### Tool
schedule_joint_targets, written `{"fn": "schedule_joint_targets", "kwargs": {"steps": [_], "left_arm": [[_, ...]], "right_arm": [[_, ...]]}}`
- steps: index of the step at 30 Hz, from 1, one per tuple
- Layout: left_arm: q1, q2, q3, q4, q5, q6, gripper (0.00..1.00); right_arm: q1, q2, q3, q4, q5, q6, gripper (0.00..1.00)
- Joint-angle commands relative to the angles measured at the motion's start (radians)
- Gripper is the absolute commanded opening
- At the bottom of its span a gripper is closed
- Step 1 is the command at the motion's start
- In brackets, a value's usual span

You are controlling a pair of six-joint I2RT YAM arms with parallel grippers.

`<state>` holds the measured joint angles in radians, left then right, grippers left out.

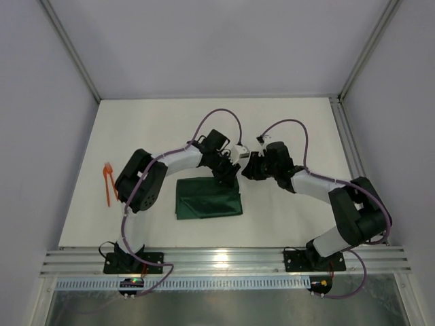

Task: Fold the napkin into a case and place the utensils inside
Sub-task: Smooth out the 2/3-rectangle-folded napkin at the center of the board.

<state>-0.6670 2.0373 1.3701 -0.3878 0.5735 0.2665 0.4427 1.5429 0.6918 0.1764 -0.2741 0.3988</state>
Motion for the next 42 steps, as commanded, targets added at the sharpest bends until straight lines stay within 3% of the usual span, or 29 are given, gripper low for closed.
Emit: {"fn": "schedule_joint_targets", "kwargs": {"steps": [1,6,13,17,18,23,29,36,42], "left_arm": [[0.000,-0.058,0.065,-0.040,-0.038,0.017,0.43],[-0.002,-0.117,0.104,-0.118,-0.083,0.037,0.46],[0.024,-0.301,0.024,-0.213,-0.138,0.039,0.54],[0.069,-0.426,-0.048,-0.339,-0.124,0.074,0.46],[0.085,-0.445,-0.069,-0.362,-0.112,0.088,0.42],[0.101,-0.531,-0.268,-0.477,-0.069,0.192,0.39],[0.103,-0.545,-0.420,-0.416,-0.127,0.244,0.38],[0.230,-0.476,-0.439,-0.338,-0.167,0.235,0.36],[0.256,-0.440,-0.462,-0.352,-0.146,0.281,0.34]], "right_arm": [[-0.006,-0.082,0.023,-0.043,0.061,-0.044,0.32],[-0.006,-0.125,0.008,-0.078,0.056,-0.064,0.34],[0.045,-0.308,-0.077,-0.078,-0.061,-0.098,0.33],[0.131,-0.343,-0.121,-0.026,-0.148,-0.084,0.29],[0.148,-0.336,-0.126,-0.009,-0.160,-0.077,0.27],[0.217,-0.259,-0.176,0.151,-0.221,-0.002,0.19],[0.209,-0.091,-0.198,0.259,-0.191,0.058,0.12],[0.133,0.087,-0.255,0.437,-0.206,0.133,0.08],[0.116,0.091,-0.291,0.463,-0.209,0.152,0.07]]}}
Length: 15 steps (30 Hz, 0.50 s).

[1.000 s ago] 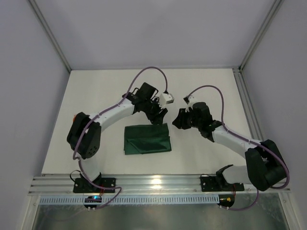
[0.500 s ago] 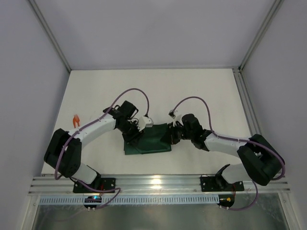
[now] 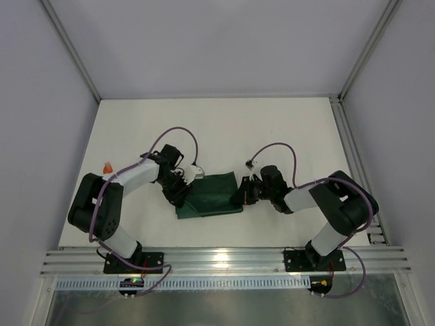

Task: Fold the napkin into a case and place the utensils inside
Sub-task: Smooth out the 2/3-rectangle-folded napkin at the center of the board.

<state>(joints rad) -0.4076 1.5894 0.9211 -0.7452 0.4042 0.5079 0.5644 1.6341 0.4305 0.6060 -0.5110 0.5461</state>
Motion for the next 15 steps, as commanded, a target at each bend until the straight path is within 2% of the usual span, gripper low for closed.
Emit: {"fn": "schedule_joint_targets", "kwargs": {"steps": [1,6,15], "left_arm": [[-0.004,0.004,-0.011,-0.002,0.034,0.044,0.34],[-0.004,-0.095,-0.008,-0.058,0.076,0.084,0.35],[0.006,-0.272,0.019,-0.195,0.117,0.136,0.36]], "right_arm": [[-0.006,-0.019,-0.032,0.032,0.023,0.003,0.07],[-0.006,-0.075,0.019,-0.021,-0.012,-0.015,0.08],[0.003,-0.259,0.185,-0.319,0.055,-0.150,0.16]]}}
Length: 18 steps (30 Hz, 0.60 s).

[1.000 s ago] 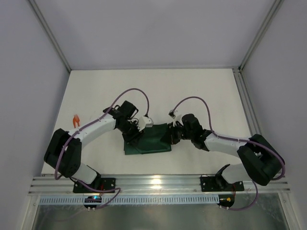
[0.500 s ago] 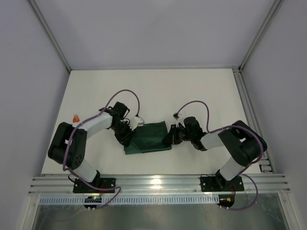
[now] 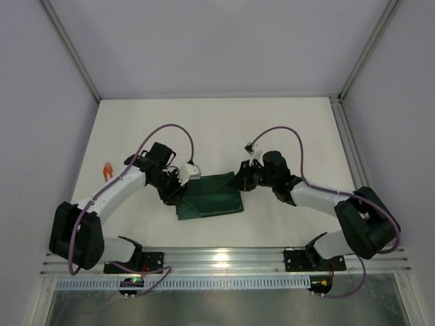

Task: Fold the napkin into a case and place the utensils inside
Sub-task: Smooth out the 2/3-rectangle-folded napkin at the center of the board.

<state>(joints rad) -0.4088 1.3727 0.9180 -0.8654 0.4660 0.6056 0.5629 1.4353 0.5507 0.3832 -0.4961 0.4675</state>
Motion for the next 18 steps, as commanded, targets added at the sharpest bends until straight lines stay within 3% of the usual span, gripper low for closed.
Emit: {"fn": "schedule_joint_targets", "kwargs": {"steps": [1,4,8,12,18], "left_arm": [[0.007,-0.076,0.021,-0.075,0.062,0.014,0.36],[-0.004,-0.092,0.010,-0.054,0.083,-0.013,0.35],[-0.106,-0.078,-0.030,0.029,-0.038,-0.039,0.26],[-0.150,-0.070,-0.088,0.187,-0.075,-0.063,0.24],[-0.177,0.011,-0.146,0.235,-0.136,-0.043,0.23]], "right_arm": [[0.005,-0.064,0.077,-0.139,0.059,-0.084,0.16],[0.026,-0.064,0.107,-0.181,0.070,-0.095,0.15],[0.133,-0.033,0.123,-0.187,0.105,-0.127,0.12],[0.150,0.010,0.103,-0.099,0.102,-0.078,0.06],[0.154,0.068,0.126,-0.138,0.120,-0.098,0.04]]}}
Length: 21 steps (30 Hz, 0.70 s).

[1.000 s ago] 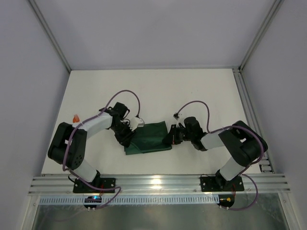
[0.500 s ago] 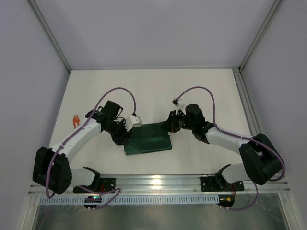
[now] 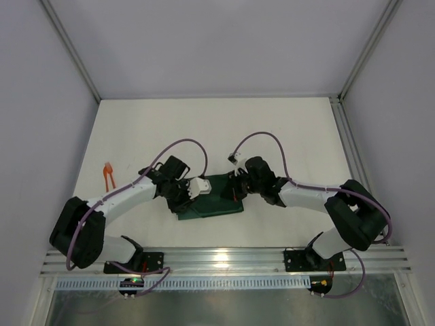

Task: Fold the napkin into a case and place the utensils inside
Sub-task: Smooth out the 2/3-rectangle-folded napkin at the center of the board.

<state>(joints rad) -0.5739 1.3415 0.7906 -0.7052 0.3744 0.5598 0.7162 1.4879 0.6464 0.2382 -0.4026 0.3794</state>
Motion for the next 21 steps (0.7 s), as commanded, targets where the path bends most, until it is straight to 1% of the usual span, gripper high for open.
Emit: {"fn": "schedule_joint_targets", "kwargs": {"steps": [1,7,12,17,21], "left_arm": [[-0.018,0.054,-0.022,0.073,-0.057,0.008,0.23],[-0.072,0.154,-0.065,0.096,-0.120,0.040,0.23],[-0.073,0.208,-0.074,0.108,-0.166,0.054,0.22],[-0.072,0.168,-0.091,0.101,-0.152,0.078,0.22],[-0.072,0.073,-0.067,0.084,-0.118,0.065,0.25]], "right_arm": [[0.000,0.020,0.029,-0.008,0.027,-0.011,0.04],[-0.001,0.037,0.001,-0.043,0.051,-0.057,0.04],[-0.004,0.067,-0.017,-0.027,0.068,-0.070,0.04],[-0.009,0.057,-0.027,-0.023,0.071,-0.073,0.04],[-0.009,0.038,0.013,-0.077,0.077,-0.117,0.04]]}}
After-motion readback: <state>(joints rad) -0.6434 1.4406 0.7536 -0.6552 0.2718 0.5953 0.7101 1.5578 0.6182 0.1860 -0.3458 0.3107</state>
